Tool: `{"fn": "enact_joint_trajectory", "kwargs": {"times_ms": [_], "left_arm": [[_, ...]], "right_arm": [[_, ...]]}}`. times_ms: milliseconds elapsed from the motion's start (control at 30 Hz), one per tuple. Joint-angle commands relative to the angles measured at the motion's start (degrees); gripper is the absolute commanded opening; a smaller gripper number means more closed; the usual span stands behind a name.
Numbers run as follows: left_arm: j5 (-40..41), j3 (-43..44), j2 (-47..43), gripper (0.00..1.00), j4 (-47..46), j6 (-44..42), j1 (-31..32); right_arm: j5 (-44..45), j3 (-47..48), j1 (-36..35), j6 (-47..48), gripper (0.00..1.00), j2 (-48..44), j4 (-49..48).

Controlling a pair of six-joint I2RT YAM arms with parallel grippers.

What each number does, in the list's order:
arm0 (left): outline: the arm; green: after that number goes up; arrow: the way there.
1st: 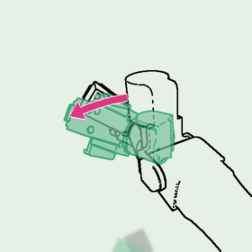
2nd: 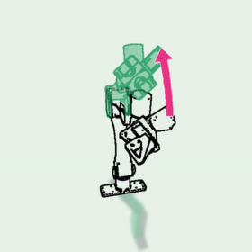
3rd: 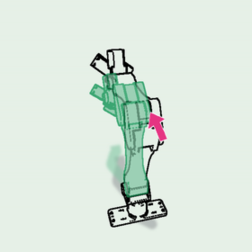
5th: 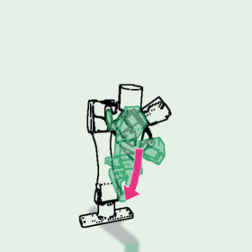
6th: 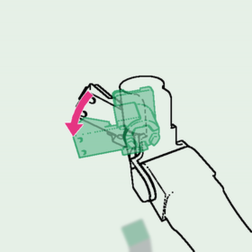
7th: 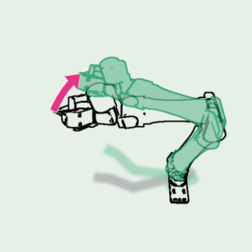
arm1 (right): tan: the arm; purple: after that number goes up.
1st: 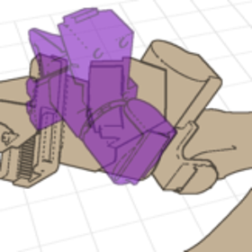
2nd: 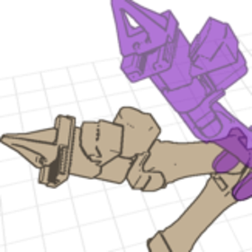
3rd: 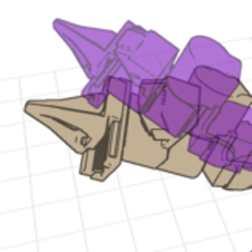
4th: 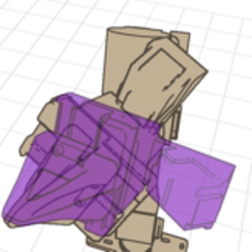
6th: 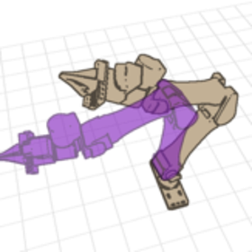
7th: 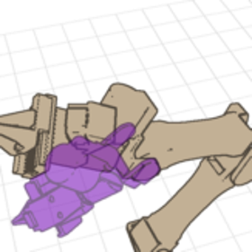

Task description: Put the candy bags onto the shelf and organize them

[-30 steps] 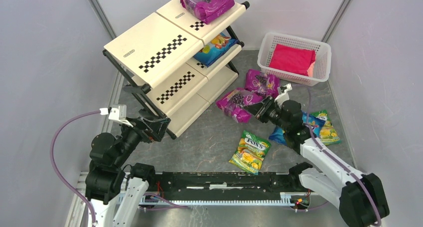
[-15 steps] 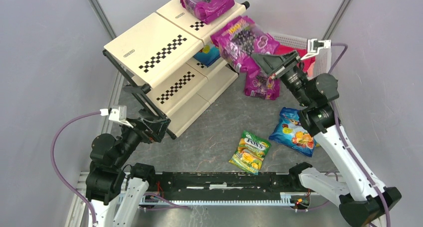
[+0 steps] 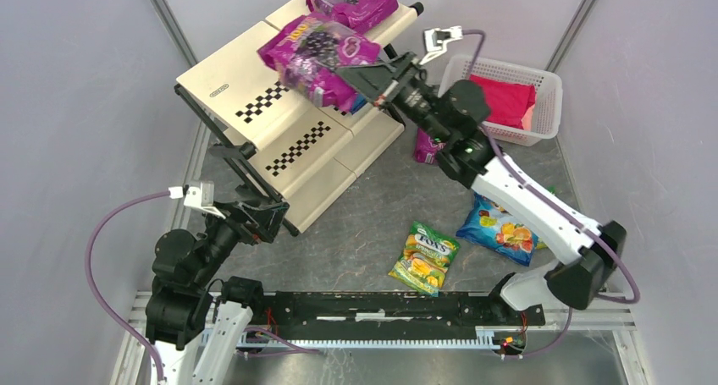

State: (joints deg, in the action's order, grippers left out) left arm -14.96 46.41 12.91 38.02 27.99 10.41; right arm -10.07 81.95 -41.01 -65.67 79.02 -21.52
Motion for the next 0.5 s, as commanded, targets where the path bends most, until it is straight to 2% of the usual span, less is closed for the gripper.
{"fn": "enact_joint_trajectory", "kwargs": {"times_ms": [0,200,467], "left_arm": [[1.16,-0.44,-0.60,1.00,-1.62,-1.01,0.04],[1.32,-0.53,-0.52,1.00,-1.61,-0.92,0.04],[0.82,-0.51,-0.09,1.00,-1.63,-0.92,0.04]], "right_arm": [[6.11,10.21,-4.65,-2.45,0.01,5.13,-9.75],[9.70,21.99,-6.73,-5.09,0.02,16.17,-6.06],[18.76,26.93,-7.46,-8.59,0.03,22.75,-4.07]]}}
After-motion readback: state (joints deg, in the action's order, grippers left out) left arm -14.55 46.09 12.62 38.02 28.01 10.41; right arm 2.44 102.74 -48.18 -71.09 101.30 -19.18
